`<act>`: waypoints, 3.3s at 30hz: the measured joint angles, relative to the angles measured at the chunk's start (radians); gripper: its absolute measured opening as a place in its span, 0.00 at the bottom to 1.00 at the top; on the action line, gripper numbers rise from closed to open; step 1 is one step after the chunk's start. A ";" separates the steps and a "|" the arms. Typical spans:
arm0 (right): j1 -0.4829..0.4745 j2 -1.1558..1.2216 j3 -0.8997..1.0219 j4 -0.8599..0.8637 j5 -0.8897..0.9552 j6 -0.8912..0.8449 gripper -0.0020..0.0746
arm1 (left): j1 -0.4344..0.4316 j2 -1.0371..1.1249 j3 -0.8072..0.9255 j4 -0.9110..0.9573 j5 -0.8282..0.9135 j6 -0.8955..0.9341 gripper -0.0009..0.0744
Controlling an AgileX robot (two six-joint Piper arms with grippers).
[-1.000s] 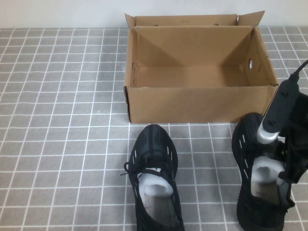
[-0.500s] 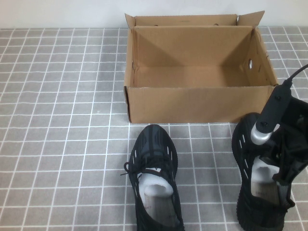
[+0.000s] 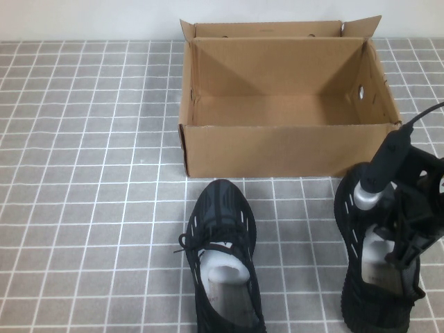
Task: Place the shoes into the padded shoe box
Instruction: Pick up the shoe from the table, then place the shoe in the shoe box
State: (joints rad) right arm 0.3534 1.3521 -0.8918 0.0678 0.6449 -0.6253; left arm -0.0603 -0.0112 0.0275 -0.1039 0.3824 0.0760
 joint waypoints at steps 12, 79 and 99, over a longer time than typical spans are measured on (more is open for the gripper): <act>0.000 -0.114 -0.110 0.073 0.175 0.021 0.02 | 0.000 0.000 0.000 0.000 0.000 0.000 0.01; 0.014 0.665 -1.214 -0.248 -0.044 1.274 0.02 | 0.000 0.000 0.000 0.000 0.000 0.000 0.01; 0.008 0.772 -1.214 -0.247 -0.204 1.106 0.02 | 0.000 0.000 0.000 0.000 0.000 0.000 0.01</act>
State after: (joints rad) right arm 0.3617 2.1245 -2.1061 -0.1788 0.4408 0.4804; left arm -0.0603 -0.0112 0.0275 -0.1039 0.3824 0.0760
